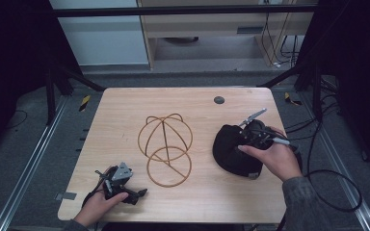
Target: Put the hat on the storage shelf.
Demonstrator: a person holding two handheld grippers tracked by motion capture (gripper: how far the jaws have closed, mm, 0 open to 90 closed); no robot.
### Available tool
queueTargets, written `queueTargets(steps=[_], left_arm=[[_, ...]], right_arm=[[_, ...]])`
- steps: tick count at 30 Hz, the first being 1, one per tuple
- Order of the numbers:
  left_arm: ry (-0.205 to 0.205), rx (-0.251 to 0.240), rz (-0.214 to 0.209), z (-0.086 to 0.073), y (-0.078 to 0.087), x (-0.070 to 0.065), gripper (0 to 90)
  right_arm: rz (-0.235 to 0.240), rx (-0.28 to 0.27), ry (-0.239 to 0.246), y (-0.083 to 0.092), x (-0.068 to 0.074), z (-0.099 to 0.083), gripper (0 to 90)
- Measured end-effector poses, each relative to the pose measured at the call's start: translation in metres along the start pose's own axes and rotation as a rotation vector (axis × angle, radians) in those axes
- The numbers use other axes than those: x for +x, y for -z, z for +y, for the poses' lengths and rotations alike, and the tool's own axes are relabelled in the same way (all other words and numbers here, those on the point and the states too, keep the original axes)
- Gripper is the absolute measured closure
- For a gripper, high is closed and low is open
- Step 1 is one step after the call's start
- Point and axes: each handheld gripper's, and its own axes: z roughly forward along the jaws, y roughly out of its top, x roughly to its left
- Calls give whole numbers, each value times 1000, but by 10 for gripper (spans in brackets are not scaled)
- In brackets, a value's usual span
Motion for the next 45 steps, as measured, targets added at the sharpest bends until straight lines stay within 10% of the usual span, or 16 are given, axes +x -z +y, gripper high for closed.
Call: queueTargets(steps=[18,34,45], left_arm=[[-5,-2,-3,1,-1,-1,0],[-5,-3,-4,2,-2,-2,0],[-9,-4,-7,1,-2,-2,0]], right_arm=[[31,73,-51,-31,-23,32,288],[64,129,1,-48,-26,34,698],[106,108,-30,-36,-29,30,755]])
